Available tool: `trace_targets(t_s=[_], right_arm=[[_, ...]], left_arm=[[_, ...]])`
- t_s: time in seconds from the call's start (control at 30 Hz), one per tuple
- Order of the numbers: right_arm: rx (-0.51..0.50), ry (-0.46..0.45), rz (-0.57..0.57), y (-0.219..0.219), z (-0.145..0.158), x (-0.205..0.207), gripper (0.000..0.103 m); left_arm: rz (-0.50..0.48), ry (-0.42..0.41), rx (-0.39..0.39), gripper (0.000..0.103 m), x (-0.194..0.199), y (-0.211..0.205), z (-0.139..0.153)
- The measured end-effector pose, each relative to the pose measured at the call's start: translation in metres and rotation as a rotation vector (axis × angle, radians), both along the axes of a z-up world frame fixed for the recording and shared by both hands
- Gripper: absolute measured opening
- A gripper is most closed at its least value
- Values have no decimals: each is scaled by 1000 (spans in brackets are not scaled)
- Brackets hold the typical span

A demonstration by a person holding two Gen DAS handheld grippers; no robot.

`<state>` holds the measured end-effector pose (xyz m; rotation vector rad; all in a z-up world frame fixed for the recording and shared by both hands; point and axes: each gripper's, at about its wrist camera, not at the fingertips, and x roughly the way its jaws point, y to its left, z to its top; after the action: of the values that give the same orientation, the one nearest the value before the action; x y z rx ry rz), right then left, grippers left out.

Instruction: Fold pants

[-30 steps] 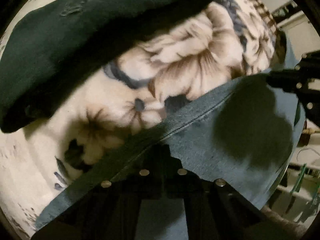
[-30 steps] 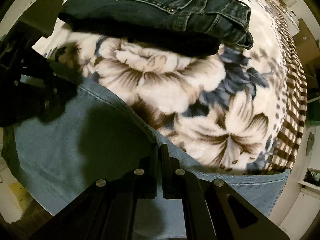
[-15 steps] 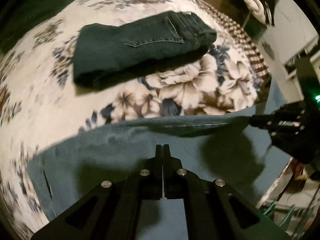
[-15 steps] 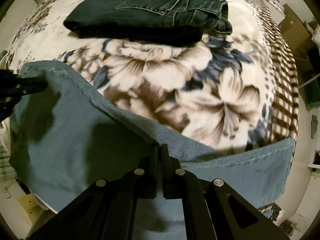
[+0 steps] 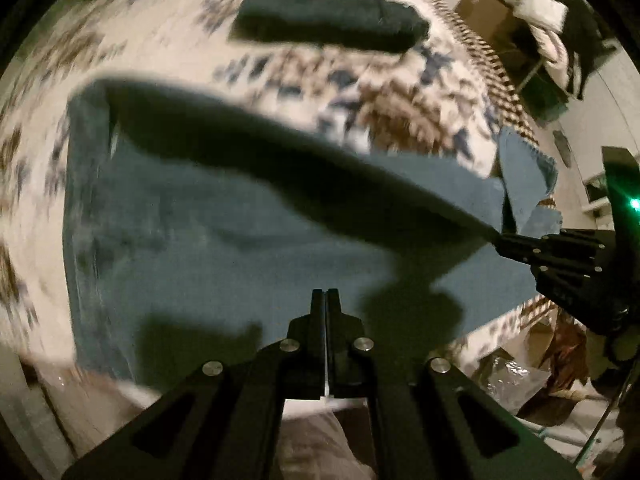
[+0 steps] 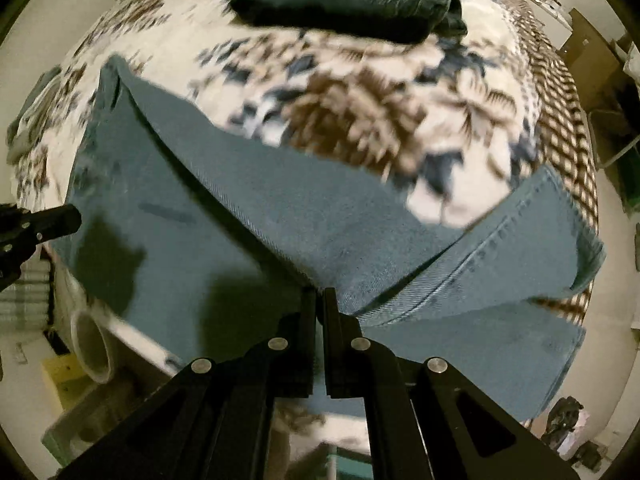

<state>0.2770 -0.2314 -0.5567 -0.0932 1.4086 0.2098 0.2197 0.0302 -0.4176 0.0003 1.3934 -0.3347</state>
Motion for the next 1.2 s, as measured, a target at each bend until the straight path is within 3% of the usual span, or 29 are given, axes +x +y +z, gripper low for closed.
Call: trace_targets(t_s=[0.17,0.3,0.37,0.43,0.47,0.5,0.6,0.8,1.03,1.07,1.1,1.13,1.2], right_arm=[[-14,36,40,5,-25,-47,2],[-6,114,44,-1,-52,-76,2],[39,143,-23,-13,-58,-76,11],[111,172,-135,-32,-60,-66,52],[145,167,-185,-40,-58,-62,58],[180,157,-235,-46,-53,-56,64],[246,108,-394,-67,-34,-41,68],[231,71,-712,-111,-23,-19,70],[183,83,-995,-156,-41,1,70],[176,81,-1019,-160,-45,3,70],[163,84,-1037,-163,-51,5,70],[152,87,-1045,-166,-55,9,70],[130,93,-1053,-173,-63,15,70]], left_arm=[[76,62,7,0,-39,9,-28],[188,112,18,1,-30,17,-31],[258,122,-11,1,-15,24,-24],[309,112,-51,1,8,26,-12],[335,105,-67,4,21,26,-6],[355,104,-82,16,33,26,-3],[417,109,-149,52,69,26,2],[511,144,-169,61,131,19,-16],[572,209,-139,59,180,27,-63],[572,196,-152,49,183,28,-69],[567,174,-148,14,184,27,-70],[557,154,-128,2,184,27,-71],[536,101,-127,2,178,27,-66]])
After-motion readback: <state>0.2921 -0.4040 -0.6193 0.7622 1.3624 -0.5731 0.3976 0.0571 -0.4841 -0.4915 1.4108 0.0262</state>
